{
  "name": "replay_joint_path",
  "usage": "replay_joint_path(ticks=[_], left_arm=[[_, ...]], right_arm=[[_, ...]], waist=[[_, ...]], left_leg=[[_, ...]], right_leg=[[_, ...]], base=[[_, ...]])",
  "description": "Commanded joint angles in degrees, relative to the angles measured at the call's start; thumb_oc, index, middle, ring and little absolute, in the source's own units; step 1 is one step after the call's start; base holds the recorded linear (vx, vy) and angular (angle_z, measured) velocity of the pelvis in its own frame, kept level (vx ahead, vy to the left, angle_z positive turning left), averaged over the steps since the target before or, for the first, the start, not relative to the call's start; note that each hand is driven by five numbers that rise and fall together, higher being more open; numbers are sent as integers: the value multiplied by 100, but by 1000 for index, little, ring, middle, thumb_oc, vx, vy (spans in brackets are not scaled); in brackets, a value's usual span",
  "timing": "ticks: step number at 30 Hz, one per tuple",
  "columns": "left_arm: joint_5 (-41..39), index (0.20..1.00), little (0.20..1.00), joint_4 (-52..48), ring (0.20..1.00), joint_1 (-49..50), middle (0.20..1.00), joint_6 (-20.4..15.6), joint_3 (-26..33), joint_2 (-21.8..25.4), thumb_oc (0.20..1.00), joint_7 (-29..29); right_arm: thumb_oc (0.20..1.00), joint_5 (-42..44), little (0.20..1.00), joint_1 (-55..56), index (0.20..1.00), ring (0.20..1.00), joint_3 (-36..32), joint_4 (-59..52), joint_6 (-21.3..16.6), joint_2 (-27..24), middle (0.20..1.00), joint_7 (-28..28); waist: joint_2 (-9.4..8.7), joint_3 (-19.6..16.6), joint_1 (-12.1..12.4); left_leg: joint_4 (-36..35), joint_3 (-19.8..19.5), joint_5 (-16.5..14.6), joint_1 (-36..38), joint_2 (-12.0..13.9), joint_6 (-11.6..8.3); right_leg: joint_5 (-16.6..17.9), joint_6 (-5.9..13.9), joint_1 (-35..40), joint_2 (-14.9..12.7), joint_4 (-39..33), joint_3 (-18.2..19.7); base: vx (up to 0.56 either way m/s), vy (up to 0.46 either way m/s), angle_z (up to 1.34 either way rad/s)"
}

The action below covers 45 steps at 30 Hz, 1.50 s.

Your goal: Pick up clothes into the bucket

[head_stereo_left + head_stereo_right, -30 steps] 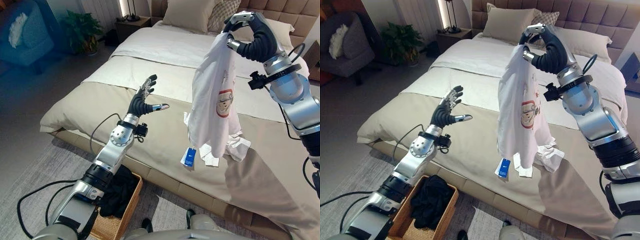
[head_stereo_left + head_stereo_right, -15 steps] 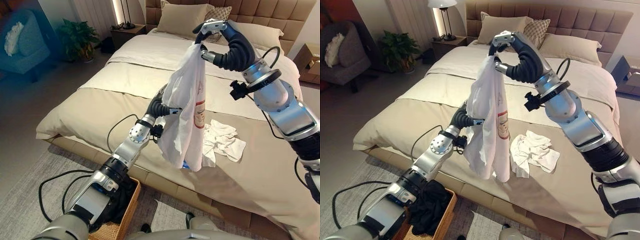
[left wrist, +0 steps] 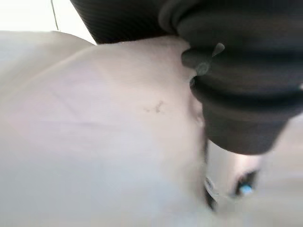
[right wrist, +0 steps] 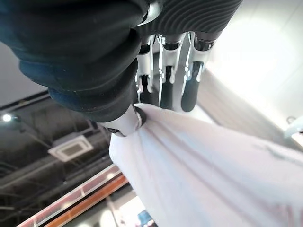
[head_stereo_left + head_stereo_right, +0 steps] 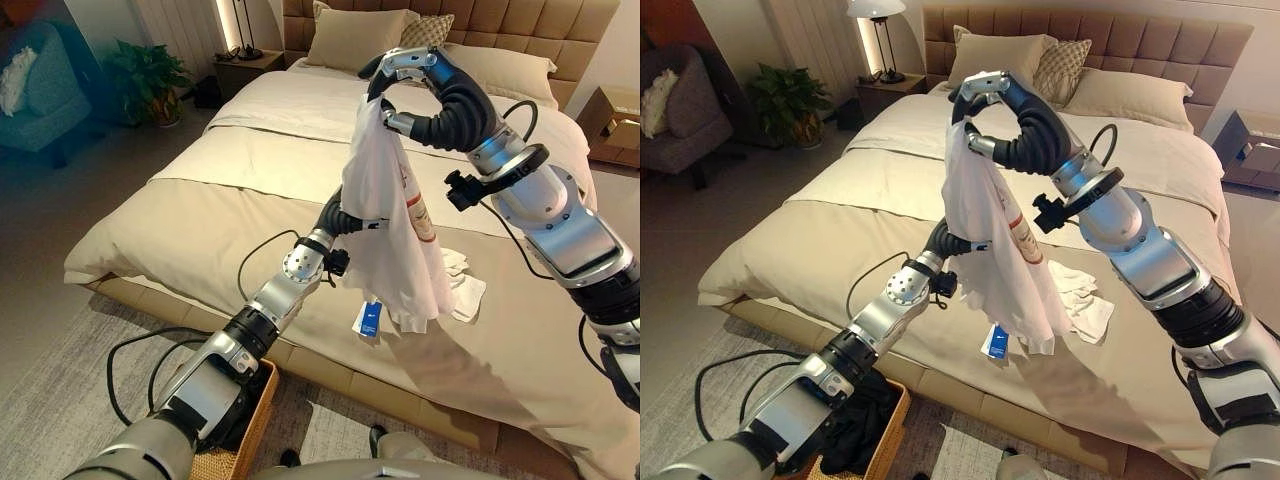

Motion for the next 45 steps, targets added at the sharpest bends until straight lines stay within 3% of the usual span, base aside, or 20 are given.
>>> replay_joint_path(ticks=[1, 6, 13, 17, 22, 23, 24, 25, 28, 34, 45], left_arm=[[-839, 200, 200, 171, 200, -522, 200, -174, -238, -108, 200, -282], [-1667, 200, 200, 4, 200, -204, 200, -74, -327, -46, 200, -645], [-2032, 200, 200, -314, 200, 164, 200, -92, -163, 130, 200, -725], [-1933, 200, 200, -499, 200, 319, 200, -181, 49, 220, 200, -575], [-1372, 200, 200, -1087, 200, 653, 200, -352, 637, 693, 200, -348], [-1198, 200, 200, -1203, 200, 704, 200, -385, 758, 810, 200, -326], [-1023, 200, 200, -1313, 200, 747, 200, -408, 865, 922, 200, -298], [-808, 200, 200, -1439, 200, 830, 200, -431, 1014, 1050, 200, -236], [-581, 200, 200, -1626, 200, 1037, 200, -489, 1379, 1208, 200, -82], [123, 200, 200, -2548, 200, 1562, 200, -778, 2624, 1963, 200, 249], [379, 200, 200, -3031, 200, 2356, 200, -1070, 4248, 3380, 200, 518]], right_arm=[[200, 251, 200, -356, 200, 200, -361, -261, -361, 186, 200, -160], [200, 182, 200, -215, 200, 200, -431, -147, -338, 237, 200, -213], [200, -171, 200, 74, 200, 200, -688, 195, -235, 317, 200, -382], [200, -368, 200, 277, 200, 200, -858, 397, -186, 393, 200, -467], [200, -649, 200, 660, 200, 200, -1248, 941, -73, 412, 200, -608], [366, -688, 366, 733, 366, 366, -1325, 1000, -58, 414, 366, -611], [592, -727, 592, 797, 592, 592, -1394, 1059, -46, 421, 592, -623], [1000, -773, 1000, 896, 1000, 1000, -1487, 1139, -32, 480, 1000, -639], [1000, -840, 1000, 1123, 1000, 1000, -1713, 1298, -1, 551, 1000, -694], [1000, -839, 1000, 2127, 1000, 1000, -2473, 1876, 28, 893, 1000, -816], [1000, -935, 1000, 3567, 1000, 1000, -3061, 2792, 89, 1565, 1000, -784]], waist=[[-252, -240, 49], [-233, -266, 51], [-239, -287, 125], [-244, -279, 187], [-262, -247, 346], [-257, -239, 378], [-257, -234, 402], [-259, -230, 431], [-251, -200, 486], [-220, -66, 638], [-98, 231, 727]], left_leg=[[713, -187, -735, -154, -159, 62], [719, -195, -744, -144, -174, 69], [703, -261, -736, -140, -194, 70], [692, -296, -726, -156, -206, 74], [697, -375, -716, -193, -234, 78], [697, -382, -712, -207, -236, 79], [705, -389, -714, -220, -241, 78], [721, -404, -718, -240, -246, 81], [760, -427, -728, -286, -257, 87], [814, -505, -739, -404, -286, 96], [951, -637, -698, -735, -353, 93]], right_leg=[[154, 264, 150, -257, -43, -198], [154, 263, 182, -267, -53, -217], [151, 253, 224, -284, -83, -264], [152, 247, 239, -300, -102, -298], [161, 236, 274, -319, -146, -378], [164, 235, 277, -321, -157, -393], [165, 237, 277, -324, -162, -404], [161, 236, 274, -325, -161, -417], [165, 234, 257, -333, -152, -438], [156, 231, 209, -345, -142, -537], [150, 214, -60, -372, -8, -638]], base=[[0, 0, 0], [0, 0, 0], [-4, -1, 3], [-6, 2, 2], [-13, -4, 7], [0, 0, 0], [-18, 1, 4], [-9, 5, 8], [-17, 9, 7], [-18, 7, 11], [-26, 9, 9]])
